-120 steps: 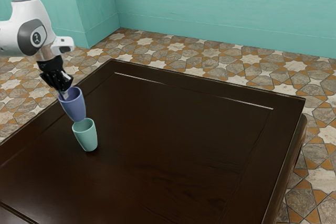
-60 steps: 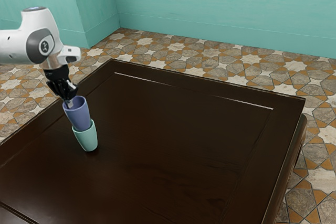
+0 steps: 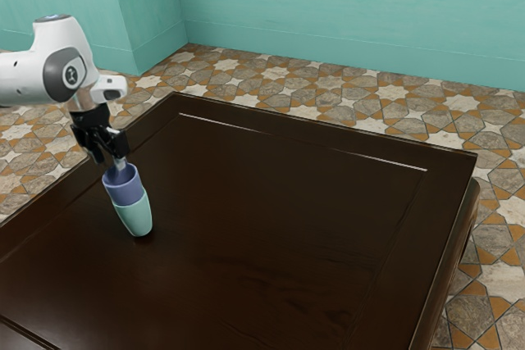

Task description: Place the right cup onto the left cup

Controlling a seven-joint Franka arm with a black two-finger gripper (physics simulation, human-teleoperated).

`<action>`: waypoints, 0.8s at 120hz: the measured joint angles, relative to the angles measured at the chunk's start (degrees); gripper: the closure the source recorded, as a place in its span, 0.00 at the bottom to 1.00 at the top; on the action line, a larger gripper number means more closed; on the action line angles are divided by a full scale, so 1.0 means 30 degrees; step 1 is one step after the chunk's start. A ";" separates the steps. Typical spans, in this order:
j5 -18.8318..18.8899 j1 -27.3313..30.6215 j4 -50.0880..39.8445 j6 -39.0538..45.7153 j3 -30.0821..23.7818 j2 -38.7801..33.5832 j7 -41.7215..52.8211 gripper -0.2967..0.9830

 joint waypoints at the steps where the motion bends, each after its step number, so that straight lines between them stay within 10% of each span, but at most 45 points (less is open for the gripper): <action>1: -0.0006 -0.0002 0.0000 -0.0024 -0.0004 -0.0096 0.0007 0.39; 39: 0.0386 0.2614 0.5096 -0.3754 -0.3789 -0.0943 -0.0051 0.27; 64: 0.0495 -0.2252 0.7928 -0.6070 -0.4524 -0.0647 -0.0519 0.25; 96: 0.0552 -0.1177 0.7941 -0.7282 -0.4526 -0.0930 -0.0952 0.24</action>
